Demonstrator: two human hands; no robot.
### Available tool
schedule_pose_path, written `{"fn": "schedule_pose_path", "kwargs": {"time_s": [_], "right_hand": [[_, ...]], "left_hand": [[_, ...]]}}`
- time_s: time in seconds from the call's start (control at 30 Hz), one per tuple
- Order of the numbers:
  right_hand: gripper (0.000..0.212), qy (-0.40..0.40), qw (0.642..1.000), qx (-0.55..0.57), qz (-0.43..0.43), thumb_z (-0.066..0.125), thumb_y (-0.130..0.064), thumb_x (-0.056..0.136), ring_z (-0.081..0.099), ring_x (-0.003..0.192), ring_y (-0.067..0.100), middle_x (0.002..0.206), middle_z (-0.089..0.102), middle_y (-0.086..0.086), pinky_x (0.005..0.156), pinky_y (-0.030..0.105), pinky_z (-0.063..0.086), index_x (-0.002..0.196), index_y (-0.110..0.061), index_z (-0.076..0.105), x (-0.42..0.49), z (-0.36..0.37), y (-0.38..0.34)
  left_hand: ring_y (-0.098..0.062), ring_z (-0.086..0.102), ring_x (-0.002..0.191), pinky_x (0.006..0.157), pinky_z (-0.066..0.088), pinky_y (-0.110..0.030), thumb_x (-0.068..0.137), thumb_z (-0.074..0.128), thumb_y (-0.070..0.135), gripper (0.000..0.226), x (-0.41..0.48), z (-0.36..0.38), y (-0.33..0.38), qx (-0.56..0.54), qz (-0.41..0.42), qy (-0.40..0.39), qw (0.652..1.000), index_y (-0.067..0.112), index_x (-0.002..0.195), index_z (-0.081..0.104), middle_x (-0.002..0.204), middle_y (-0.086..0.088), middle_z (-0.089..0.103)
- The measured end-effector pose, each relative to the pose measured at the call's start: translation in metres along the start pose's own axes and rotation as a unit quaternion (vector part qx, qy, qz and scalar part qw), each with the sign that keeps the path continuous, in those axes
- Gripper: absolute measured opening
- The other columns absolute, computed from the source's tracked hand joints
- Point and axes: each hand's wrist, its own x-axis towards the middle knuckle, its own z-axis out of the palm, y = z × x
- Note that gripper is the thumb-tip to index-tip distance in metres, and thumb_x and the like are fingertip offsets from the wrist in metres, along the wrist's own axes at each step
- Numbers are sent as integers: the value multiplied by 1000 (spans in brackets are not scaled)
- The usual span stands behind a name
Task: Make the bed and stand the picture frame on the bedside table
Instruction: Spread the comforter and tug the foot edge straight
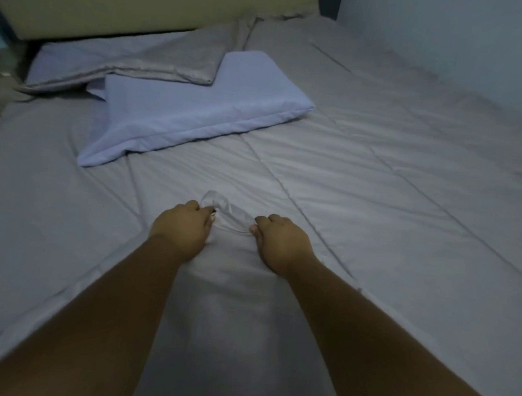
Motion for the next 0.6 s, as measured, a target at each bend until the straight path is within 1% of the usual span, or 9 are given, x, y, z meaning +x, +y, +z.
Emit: {"fn": "schedule_pose_path", "kwargs": {"time_s": [0.2,0.3,0.43,0.5,0.6], "right_hand": [[37,12,999,33,-1,31,-36,101,55,102,31,112,60,12,83,34,44,117,-13,55,-69,-21,-36],[38,10,999,36,-19,31,-37,101,55,102,31,112,60,12,83,34,44,116,-13,56,-109,-23,-57],[37,5,998,47,-39,34,-36,100,55,106,33,114,60,14,88,34,42,118,-13,57,-173,-21,-85],[37,-27,997,63,-43,35,-36,100,56,106,33,114,61,16,88,34,42,115,-12,59,-211,-18,-99],[38,-126,985,116,-26,37,-38,99,56,109,32,117,63,17,90,32,42,114,-11,61,-264,-19,-121]], "left_hand": [[-35,57,105,87,46,-39,100,29,36,42,-79,-39,1,19,17,-1,1000,22,130,54,119,-14,57],[-33,57,105,86,45,-36,100,27,36,43,-129,-51,0,29,3,-11,1000,21,129,55,117,-12,57],[-33,57,106,87,44,-37,100,25,37,43,-212,-54,3,40,-27,-28,998,18,125,56,117,-13,58],[-31,57,107,88,43,-36,100,25,37,44,-254,-55,6,49,-33,-64,996,17,123,57,118,-12,59],[-28,55,113,93,42,-34,100,26,39,44,-306,-64,7,61,-31,-157,985,18,122,58,125,-9,59]]}}
